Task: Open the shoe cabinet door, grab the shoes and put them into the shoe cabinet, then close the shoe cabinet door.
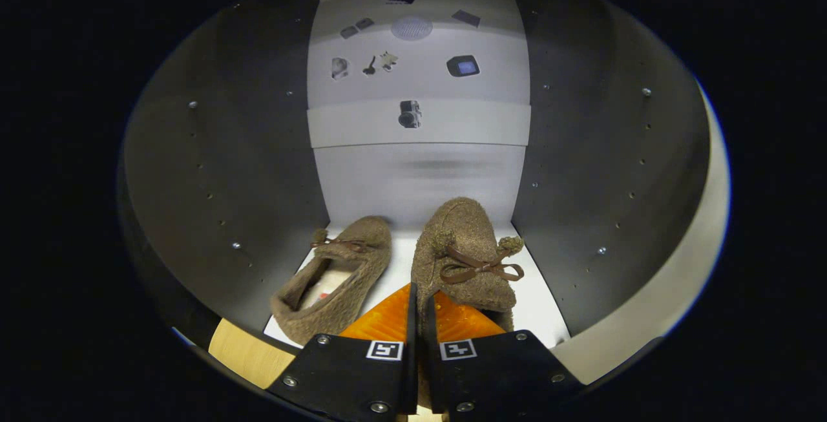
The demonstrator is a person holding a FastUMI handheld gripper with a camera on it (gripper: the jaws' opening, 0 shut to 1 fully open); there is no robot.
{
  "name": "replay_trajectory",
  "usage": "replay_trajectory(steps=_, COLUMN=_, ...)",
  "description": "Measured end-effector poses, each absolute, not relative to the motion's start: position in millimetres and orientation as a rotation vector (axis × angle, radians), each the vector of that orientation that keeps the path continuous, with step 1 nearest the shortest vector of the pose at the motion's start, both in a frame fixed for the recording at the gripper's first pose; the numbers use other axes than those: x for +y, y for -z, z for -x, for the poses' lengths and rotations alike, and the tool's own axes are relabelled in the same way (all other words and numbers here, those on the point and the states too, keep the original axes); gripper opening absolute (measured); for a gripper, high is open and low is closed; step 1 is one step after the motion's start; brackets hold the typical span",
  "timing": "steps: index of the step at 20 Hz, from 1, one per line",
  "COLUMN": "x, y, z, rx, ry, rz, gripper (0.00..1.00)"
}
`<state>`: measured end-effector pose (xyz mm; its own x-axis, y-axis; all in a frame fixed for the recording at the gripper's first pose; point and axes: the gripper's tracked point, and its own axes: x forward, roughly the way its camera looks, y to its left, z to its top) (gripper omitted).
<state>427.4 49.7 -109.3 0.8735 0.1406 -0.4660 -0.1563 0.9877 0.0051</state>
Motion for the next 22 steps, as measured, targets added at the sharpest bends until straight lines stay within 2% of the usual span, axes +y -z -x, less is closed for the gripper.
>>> replay_trajectory(steps=6, x=47, y=122, z=-470, rx=0.533, ry=-0.157, rz=0.107, gripper=0.07)
replay_trajectory(steps=12, x=61, y=140, z=-477, rx=0.567, ry=-0.194, rz=0.034, gripper=0.07)
replay_trajectory(steps=13, x=64, y=143, z=-476, rx=0.572, ry=-0.205, rz=0.024, gripper=0.08)
replay_trajectory(steps=14, x=65, y=143, z=-474, rx=0.573, ry=-0.21, rz=0.018, gripper=0.15)
replay_trajectory(steps=15, x=63, y=144, z=-476, rx=0.569, ry=-0.203, rz=0.021, gripper=0.18)
replay_trajectory(steps=22, x=57, y=125, z=-457, rx=0.55, ry=-0.196, rz=-0.004, gripper=0.19)
